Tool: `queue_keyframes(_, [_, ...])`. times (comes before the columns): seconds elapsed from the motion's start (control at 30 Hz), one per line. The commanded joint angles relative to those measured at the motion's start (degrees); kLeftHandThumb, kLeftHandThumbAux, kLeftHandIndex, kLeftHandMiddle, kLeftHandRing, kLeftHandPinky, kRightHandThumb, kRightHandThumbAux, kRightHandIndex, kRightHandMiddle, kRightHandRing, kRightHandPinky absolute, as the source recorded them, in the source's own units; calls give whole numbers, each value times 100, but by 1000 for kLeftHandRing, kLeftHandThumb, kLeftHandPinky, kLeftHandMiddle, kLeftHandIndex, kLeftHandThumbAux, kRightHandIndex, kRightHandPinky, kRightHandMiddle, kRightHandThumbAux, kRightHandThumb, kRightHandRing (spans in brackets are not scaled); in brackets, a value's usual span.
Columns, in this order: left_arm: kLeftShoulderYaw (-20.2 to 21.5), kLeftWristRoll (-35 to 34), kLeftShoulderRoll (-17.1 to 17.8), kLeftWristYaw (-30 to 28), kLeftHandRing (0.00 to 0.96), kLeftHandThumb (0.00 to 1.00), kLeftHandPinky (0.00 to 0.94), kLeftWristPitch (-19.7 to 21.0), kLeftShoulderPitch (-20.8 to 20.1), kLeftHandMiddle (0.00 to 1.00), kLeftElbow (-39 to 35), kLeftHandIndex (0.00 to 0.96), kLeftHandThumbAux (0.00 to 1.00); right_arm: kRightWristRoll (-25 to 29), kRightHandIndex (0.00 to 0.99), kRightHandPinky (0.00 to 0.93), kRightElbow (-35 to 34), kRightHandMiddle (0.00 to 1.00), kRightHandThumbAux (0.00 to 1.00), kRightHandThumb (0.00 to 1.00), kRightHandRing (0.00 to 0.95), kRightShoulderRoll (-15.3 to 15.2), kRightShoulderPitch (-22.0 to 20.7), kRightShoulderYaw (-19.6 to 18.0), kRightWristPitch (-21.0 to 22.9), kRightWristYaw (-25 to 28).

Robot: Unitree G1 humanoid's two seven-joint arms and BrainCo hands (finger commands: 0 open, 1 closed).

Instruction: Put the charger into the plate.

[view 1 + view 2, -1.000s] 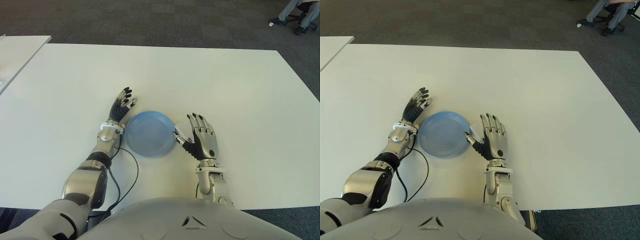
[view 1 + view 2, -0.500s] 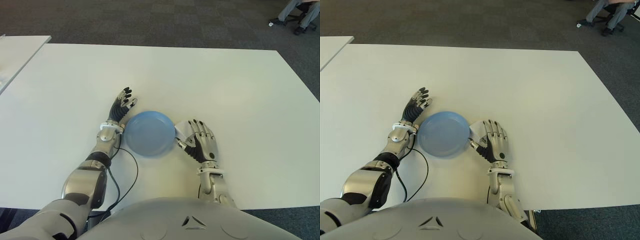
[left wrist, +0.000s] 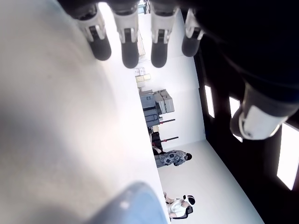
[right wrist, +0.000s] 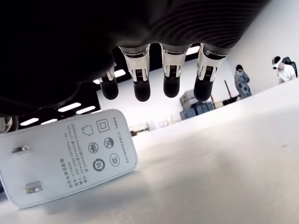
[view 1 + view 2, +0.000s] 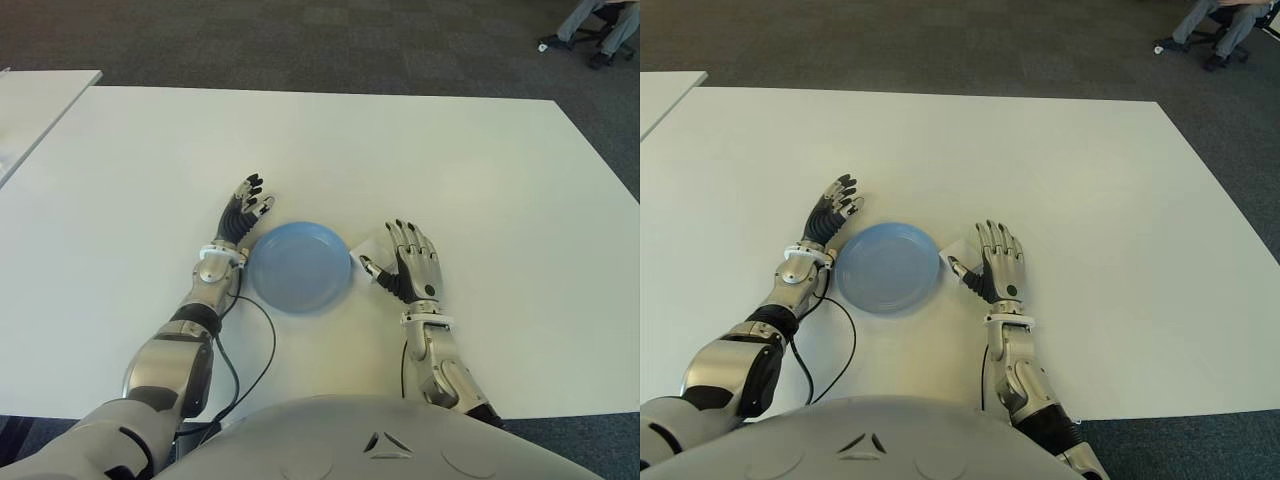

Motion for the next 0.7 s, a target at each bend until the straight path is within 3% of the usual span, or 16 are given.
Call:
queue_keyframes(0.03, [-166,192,-85,-172,131,0,131,389,391,128,282,0,525,96,0,0,247,0,196,295,0,18,-44,-16,78,-42])
queue_keyframes(0.33, [-131,133,-89,-217,139,0,131,486,396,132,280,0,523,181,0,0,464,0,192,290,0,32,-165,-9,33,-160])
queue_keyframes(0.7, [-220,232,-114,-110,130,0,118,306,444,129,136,0,505,269,0,0,709,0,193,290,0,35,-277,51,4,-327])
